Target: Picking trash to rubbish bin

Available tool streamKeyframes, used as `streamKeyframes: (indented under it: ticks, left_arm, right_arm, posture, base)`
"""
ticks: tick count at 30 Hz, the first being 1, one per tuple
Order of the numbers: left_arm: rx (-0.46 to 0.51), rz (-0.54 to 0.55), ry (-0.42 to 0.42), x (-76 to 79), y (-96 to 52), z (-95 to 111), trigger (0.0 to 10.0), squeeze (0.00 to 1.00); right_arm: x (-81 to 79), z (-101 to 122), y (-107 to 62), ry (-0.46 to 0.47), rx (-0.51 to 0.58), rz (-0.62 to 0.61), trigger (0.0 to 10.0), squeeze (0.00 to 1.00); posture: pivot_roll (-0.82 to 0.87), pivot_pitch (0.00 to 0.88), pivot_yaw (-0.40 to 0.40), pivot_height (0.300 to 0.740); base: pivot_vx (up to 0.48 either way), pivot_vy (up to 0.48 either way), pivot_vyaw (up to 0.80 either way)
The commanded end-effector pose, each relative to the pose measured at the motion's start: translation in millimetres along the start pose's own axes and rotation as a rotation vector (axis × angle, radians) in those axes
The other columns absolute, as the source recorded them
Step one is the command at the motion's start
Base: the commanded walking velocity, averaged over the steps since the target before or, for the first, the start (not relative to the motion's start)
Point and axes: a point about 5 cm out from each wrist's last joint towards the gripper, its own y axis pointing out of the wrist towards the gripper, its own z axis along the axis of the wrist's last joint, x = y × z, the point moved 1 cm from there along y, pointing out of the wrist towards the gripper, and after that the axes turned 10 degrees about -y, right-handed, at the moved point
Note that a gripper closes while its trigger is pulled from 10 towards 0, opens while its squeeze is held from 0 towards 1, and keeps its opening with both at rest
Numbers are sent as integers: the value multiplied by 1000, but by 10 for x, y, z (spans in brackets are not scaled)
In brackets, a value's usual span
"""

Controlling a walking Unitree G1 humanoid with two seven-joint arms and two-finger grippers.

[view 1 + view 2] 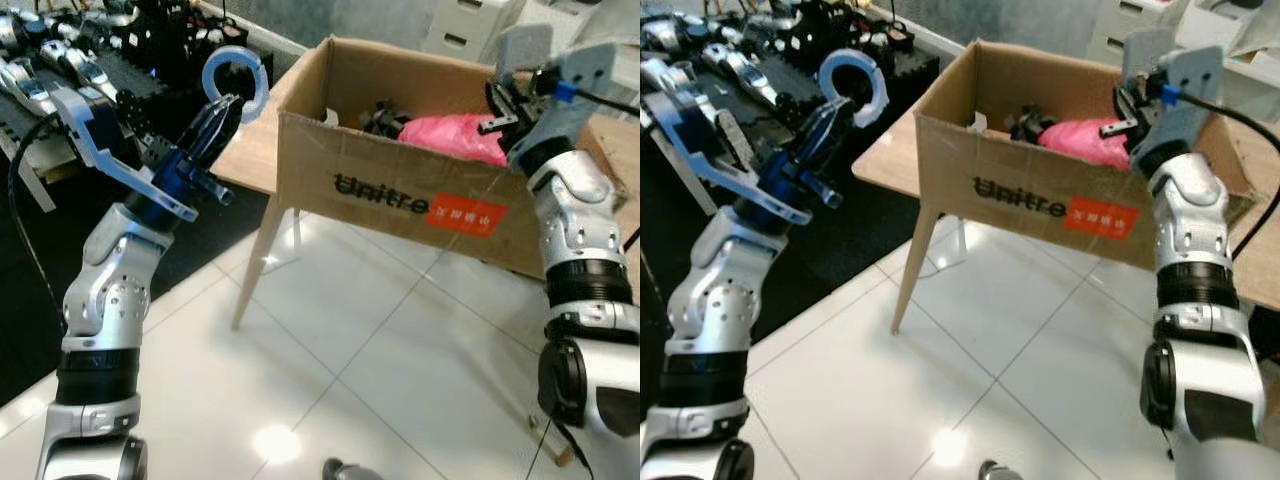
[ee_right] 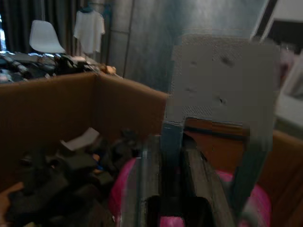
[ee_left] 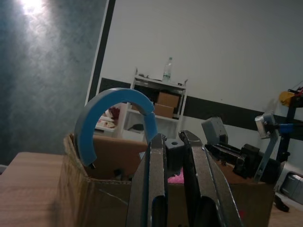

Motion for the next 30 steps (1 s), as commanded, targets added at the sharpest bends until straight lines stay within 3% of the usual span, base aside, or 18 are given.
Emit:
streamKeyframes:
  ticks: [1,3,7,8,9,10,13,21,22,24,26,27,28,29,30]
  left_arm:
    - [-18,-20,18,47,31,9,10000,0]
    - [-17,-25,20,60,37,27,10000,0]
    - [-22,-27,26,72,44,37,10000,0]
    - [-23,-26,27,75,50,35,10000,0]
    - [-24,-25,28,77,55,33,10000,0]
    - [-27,-24,30,78,60,28,10000,0]
    - [-30,-21,33,74,76,27,10000,0]
    - [-29,-21,37,66,109,35,10000,0]
    - [-28,-22,38,70,121,34,10000,0]
    - [-28,-22,38,70,121,34,10000,0]
    - [-29,-27,40,80,138,33,10000,0]
    - [-28,-33,41,92,152,34,10000,0]
    - [-28,-33,41,92,152,34,10000,0]
    - [-29,-40,43,99,172,39,10000,0]
    - [-29,-40,43,99,172,39,10000,0]
  right_arm:
    - [111,-5,-10,6,-8,-49,10000,1000]
    - [147,-23,-14,5,-17,-68,10000,1000]
    - [98,149,-10,70,103,-37,10000,1000]
    - [22,303,-33,153,211,31,10000,725]
    - [-28,406,-58,207,288,83,10000,725]
    - [-104,554,-136,277,393,172,10000,0]
    - [-255,820,-375,364,572,356,10000,0]
    - [-445,863,-633,343,593,547,10000,0]
    - [-543,805,-696,337,561,613,10000,0]
    - [-543,805,-696,337,561,613,10000,0]
    - [-904,647,-981,348,480,866,10000,0]
    - [-1132,568,-1205,412,426,1044,10000,0]
    - [-1132,568,-1205,412,426,1044,10000,0]
    - [-1398,467,-1457,506,347,1228,10000,0]
    - [-1398,467,-1457,506,347,1228,10000,0]
  posture:
    - [80,105,-23,740]
    - [82,111,-17,740]
    - [78,114,-11,740]
    - [76,115,-9,740]
    - [76,115,-9,740]
    - [75,115,-6,740]
    - [69,113,-2,740]
    - [55,111,4,740]
    - [48,108,4,740]
    - [48,108,4,740]
    - [42,106,7,740]
    - [42,106,7,740]
    - [42,106,7,740]
    - [39,104,10,740]
    - [39,104,10,740]
  base:
    - [0,0,0]
    - [0,0,0]
    - [0,0,0]
    - [0,0,0]
    - [0,0,0]
    - [0,0,0]
    - [0,0,0]
    - [0,0,0]
    - [0,0,0]
    - [0,0,0]
    - [0,0,0]
    - [0,0,0]
    - [0,0,0]
    - [0,0,0]
    - [0,0,0]
